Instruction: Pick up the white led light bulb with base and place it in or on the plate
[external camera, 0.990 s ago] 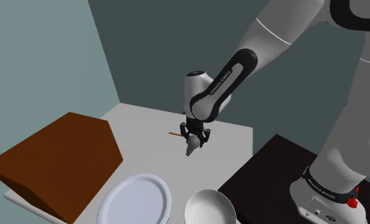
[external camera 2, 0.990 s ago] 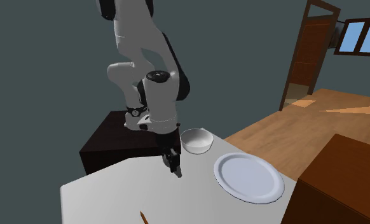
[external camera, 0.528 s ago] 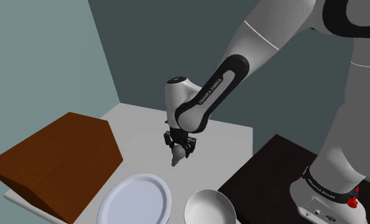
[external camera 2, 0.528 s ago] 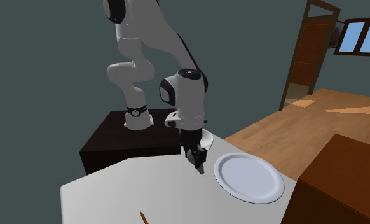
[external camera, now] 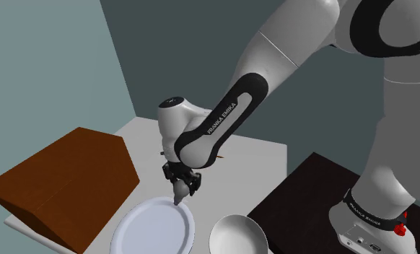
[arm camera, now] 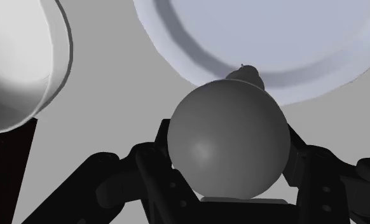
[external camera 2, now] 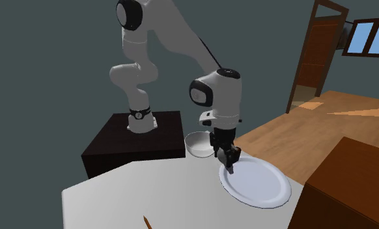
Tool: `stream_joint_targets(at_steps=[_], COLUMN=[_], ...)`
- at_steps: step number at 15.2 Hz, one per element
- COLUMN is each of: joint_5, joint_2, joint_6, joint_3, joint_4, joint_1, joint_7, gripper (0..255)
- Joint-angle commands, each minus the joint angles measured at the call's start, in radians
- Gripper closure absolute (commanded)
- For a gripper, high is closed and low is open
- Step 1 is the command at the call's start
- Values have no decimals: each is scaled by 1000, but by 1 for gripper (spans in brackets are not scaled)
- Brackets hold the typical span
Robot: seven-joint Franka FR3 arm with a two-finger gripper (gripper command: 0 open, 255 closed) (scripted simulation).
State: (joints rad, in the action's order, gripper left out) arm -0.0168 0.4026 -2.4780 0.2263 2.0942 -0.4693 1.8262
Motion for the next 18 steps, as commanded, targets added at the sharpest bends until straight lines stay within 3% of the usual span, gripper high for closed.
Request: stream_joint_targets(at_steps=[1, 8, 18], joint_5=[-13, -51, -70], joint_2=[38, 178, 275], joint_6=[23, 117, 29], joint_3=[3, 5, -12], joint_4=[-63, -302, -310], joint_1=[-36, -153, -166], joint_7=[46, 174, 179], gripper=[255, 255, 255])
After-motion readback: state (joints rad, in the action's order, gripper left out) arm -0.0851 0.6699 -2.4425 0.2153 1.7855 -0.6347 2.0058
